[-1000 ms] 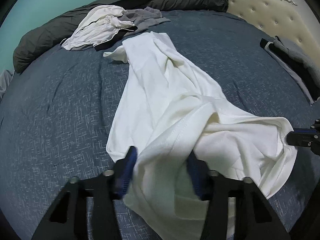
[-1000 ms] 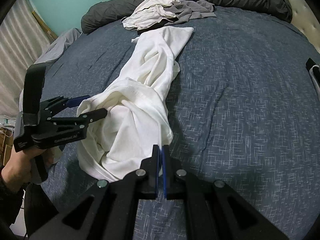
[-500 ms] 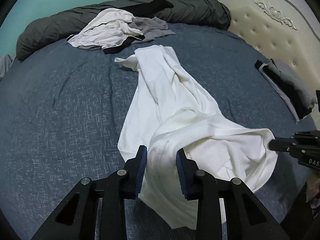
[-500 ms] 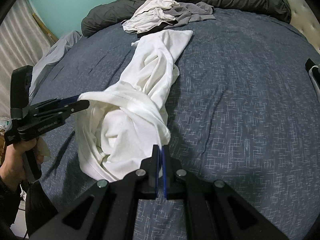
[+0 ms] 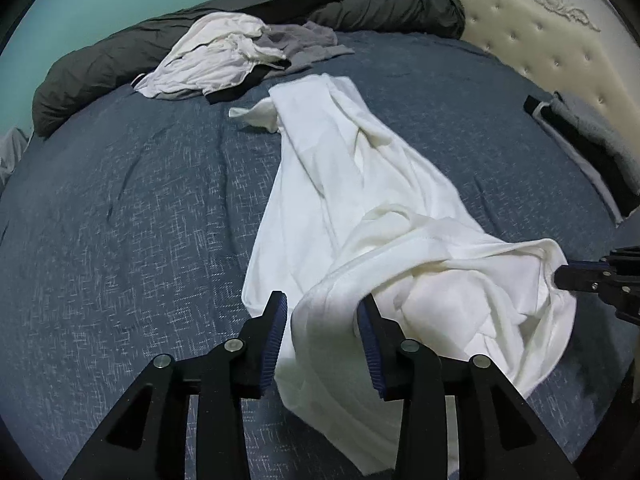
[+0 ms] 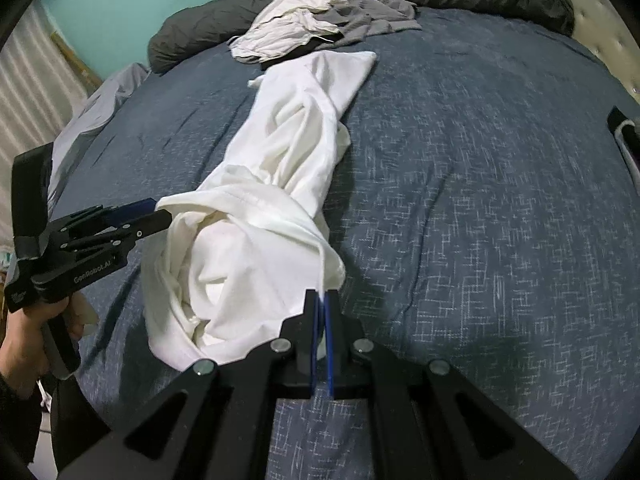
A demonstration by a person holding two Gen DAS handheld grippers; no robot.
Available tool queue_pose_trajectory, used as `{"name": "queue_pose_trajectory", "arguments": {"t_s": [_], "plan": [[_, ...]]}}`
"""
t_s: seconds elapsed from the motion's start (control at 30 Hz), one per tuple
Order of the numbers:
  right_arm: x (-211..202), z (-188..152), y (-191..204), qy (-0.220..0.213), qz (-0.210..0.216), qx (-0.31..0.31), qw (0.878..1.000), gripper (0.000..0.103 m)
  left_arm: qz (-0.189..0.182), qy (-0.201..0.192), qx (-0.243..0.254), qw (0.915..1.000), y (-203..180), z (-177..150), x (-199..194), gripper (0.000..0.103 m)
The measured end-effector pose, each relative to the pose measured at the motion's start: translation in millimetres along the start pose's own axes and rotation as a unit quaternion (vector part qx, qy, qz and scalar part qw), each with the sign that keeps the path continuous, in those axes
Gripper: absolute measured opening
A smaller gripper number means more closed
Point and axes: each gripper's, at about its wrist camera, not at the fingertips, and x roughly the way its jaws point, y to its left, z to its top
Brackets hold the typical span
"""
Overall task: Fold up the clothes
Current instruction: 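Lift the white T-shirt off the bed with both tools, spreading the hem between them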
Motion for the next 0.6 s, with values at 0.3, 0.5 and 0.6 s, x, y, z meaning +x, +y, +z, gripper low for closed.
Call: {"name": "queue_pose_trajectory", "arguments": {"t_s": [0.3,0.5,0.6], "plan": [[16.8,3.6,-6.3,0.012,-0.003,0.026,1.000,0.008,-0.005,0.008,-0.009,0.9999,7.2,-1.4,11.0,0.029],[23.2,4.7,-10.5,0.012,0.011,0.036,0.999,0.004,-0.004,-0.008,-0.007,0.9999,11.0,-3.9,-4.5,0.012],[13.6,5.2,-8.3,-0.004,0.004,0.025,1.000,0.002,0.002,-0.025,-0.007,0.9997,15.5,-2.3,-23.8,0.010]]}}
